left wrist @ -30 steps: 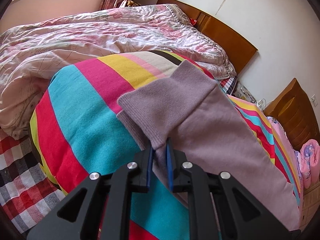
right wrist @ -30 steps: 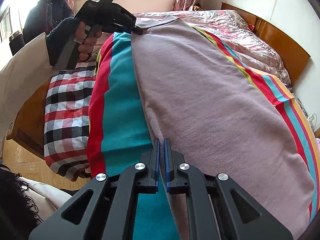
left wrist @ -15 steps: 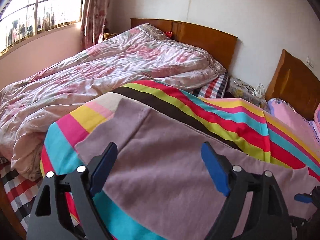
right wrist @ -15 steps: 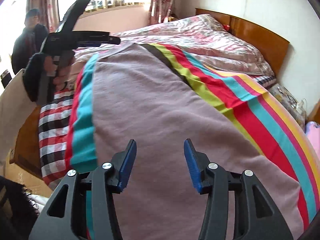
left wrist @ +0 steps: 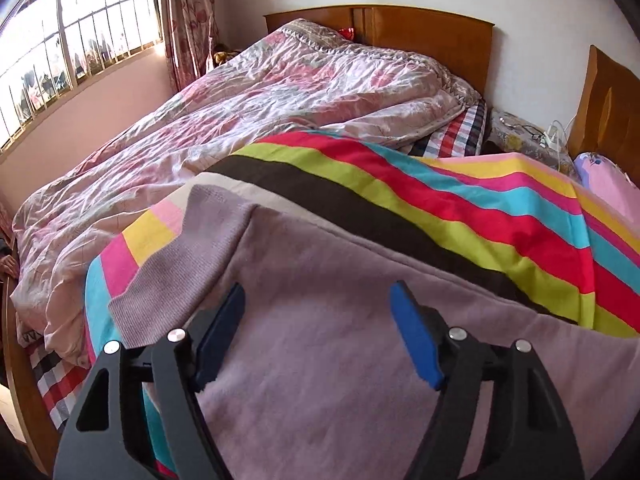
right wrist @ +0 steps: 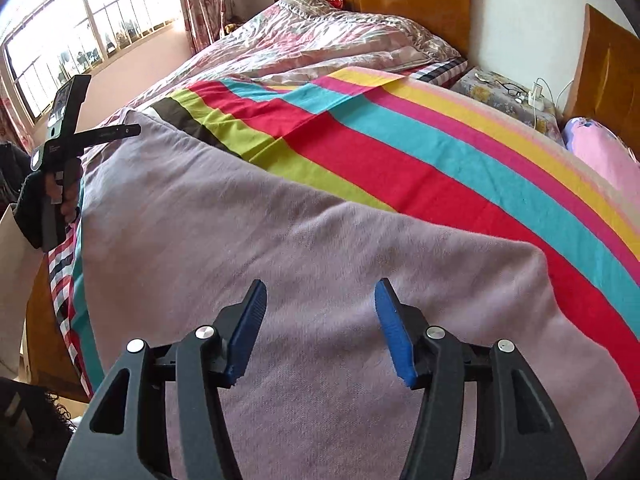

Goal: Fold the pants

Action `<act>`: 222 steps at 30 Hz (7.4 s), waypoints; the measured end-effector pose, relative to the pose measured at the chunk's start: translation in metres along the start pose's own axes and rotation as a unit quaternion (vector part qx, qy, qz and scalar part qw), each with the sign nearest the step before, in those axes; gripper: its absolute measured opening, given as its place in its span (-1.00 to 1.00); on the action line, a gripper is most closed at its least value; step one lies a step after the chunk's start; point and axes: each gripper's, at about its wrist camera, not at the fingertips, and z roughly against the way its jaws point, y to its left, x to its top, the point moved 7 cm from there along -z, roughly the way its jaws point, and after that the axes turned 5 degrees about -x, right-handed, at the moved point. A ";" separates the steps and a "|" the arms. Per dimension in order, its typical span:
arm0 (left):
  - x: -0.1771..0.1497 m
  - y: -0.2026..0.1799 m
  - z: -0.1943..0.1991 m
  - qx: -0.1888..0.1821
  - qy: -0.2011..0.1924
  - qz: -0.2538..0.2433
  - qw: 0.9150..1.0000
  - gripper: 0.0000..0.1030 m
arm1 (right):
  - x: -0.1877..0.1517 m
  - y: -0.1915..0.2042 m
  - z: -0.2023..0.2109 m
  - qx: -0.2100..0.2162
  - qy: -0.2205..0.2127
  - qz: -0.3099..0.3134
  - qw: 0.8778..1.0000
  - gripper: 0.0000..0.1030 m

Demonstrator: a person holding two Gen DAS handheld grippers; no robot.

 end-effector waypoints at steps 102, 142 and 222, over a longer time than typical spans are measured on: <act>-0.094 0.161 0.066 -0.261 -0.011 0.309 0.914 0.96 | 0.048 0.299 -0.027 0.130 -0.050 0.276 0.951 0.55; -0.056 0.156 -0.018 -0.383 0.021 0.366 0.848 -0.44 | 0.065 0.384 -0.063 0.136 -0.100 0.366 0.915 0.07; -0.145 -0.089 0.123 -0.153 -0.080 -0.137 0.975 0.65 | -0.101 0.038 0.039 0.214 0.081 -0.197 0.953 0.38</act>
